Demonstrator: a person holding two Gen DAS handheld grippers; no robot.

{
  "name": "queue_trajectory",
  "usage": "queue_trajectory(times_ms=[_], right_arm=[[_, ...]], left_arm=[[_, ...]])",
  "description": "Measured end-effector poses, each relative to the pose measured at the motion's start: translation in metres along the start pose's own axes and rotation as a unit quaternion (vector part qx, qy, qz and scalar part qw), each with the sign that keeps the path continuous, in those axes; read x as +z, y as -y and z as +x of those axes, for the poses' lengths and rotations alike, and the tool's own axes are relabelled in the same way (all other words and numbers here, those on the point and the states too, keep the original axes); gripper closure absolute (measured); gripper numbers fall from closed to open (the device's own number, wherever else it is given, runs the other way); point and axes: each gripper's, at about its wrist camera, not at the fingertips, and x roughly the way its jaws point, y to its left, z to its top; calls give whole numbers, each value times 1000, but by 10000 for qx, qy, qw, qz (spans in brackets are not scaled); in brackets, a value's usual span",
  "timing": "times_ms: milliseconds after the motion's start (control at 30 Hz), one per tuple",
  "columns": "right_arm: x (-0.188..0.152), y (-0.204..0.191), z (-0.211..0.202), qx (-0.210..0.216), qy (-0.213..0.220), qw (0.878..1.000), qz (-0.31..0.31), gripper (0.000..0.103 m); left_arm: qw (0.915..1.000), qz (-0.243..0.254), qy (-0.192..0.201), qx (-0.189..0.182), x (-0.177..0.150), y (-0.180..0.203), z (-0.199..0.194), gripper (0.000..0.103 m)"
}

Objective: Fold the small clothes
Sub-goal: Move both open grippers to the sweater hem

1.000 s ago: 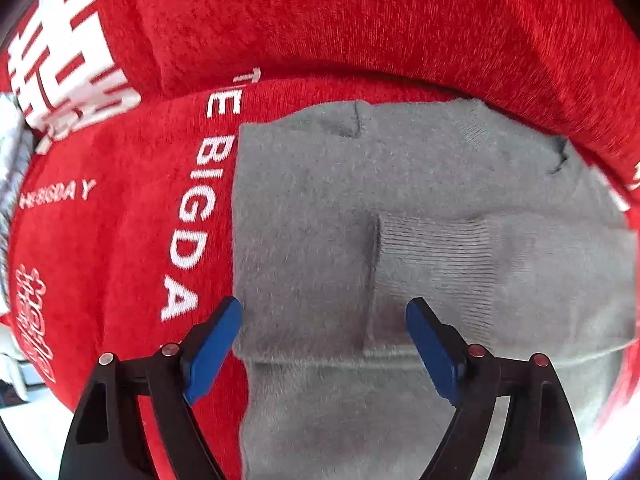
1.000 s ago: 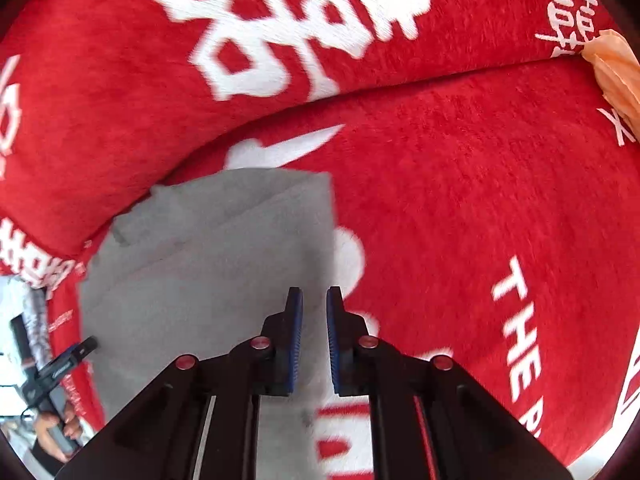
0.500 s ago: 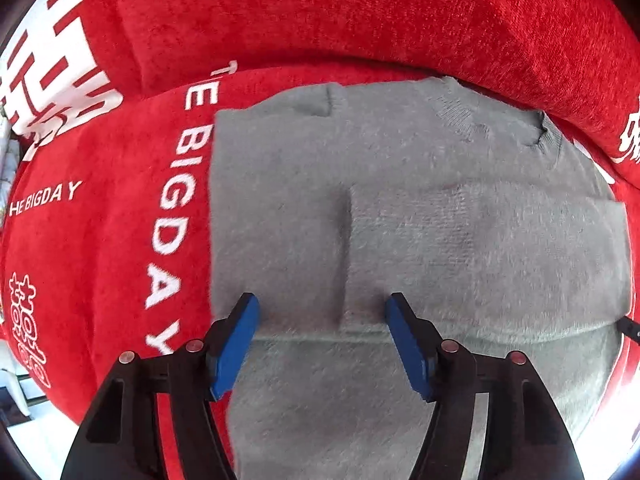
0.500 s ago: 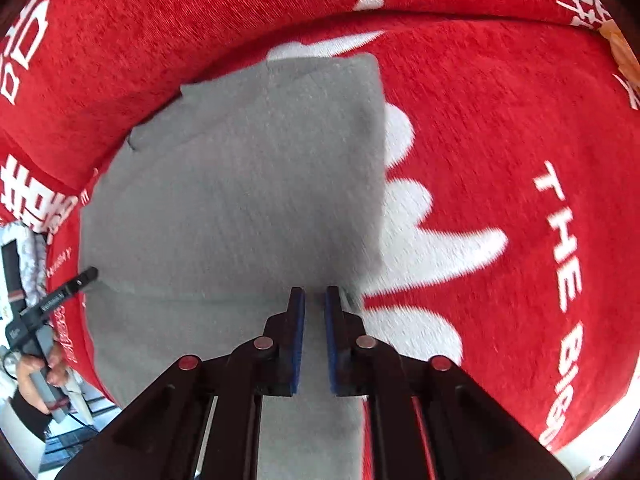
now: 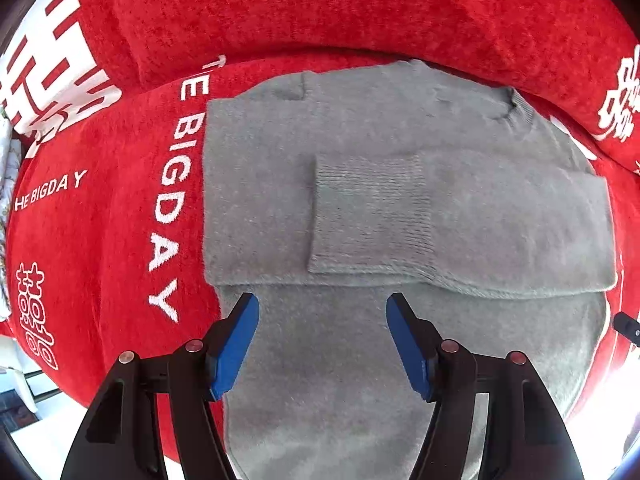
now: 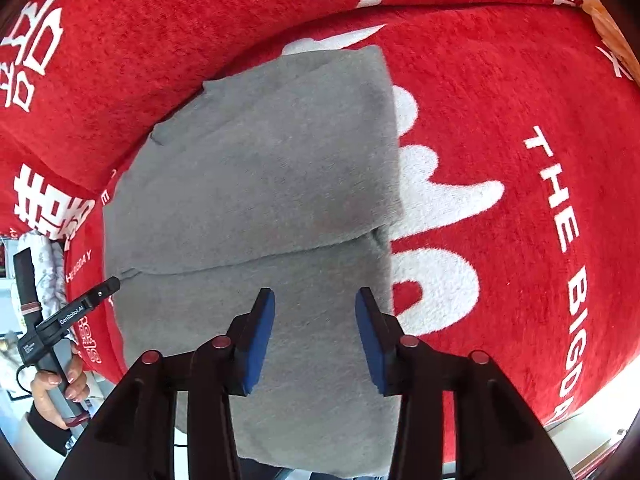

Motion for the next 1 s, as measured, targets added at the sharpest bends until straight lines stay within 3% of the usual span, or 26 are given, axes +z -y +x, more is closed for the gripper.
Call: queue_trajectory(times_ms=[67, 167, 267, 333, 367, 433, 667, 1000], right_arm=[[-1, -2, 1, 4, -28, 10000, -12, 52], [-1, -5, 1, -73, -83, 9999, -65, 50], [-1, -13, 2, -170, -77, 9996, -196, 41], [3, -22, 5, -251, -64, 9991, -339, 35], [3, -27, 4, -358, -35, 9983, -452, 26], [3, -32, 2, -439, 32, 9973, -593, 20], [2, -42, -1, -849, 70, 9916, -974, 20], [-5, -36, 0, -936, -125, 9890, -1140, 20]], left_arm=[[10000, -19, 11, 19, -2, 4, -4, 19], [10000, 15, 23, 75, -3, 8, -7, 19], [10000, -32, -69, 24, -8, 13, -7, 19], [10000, -37, -27, 51, -12, 16, -9, 9], [10000, -39, -10, 66, -13, 17, -10, 0], [10000, -4, 65, 69, -18, 21, -16, 0], [9996, 176, -87, 196, -27, 39, -18, 0], [9993, 78, -291, 239, -42, 42, -14, 0]])
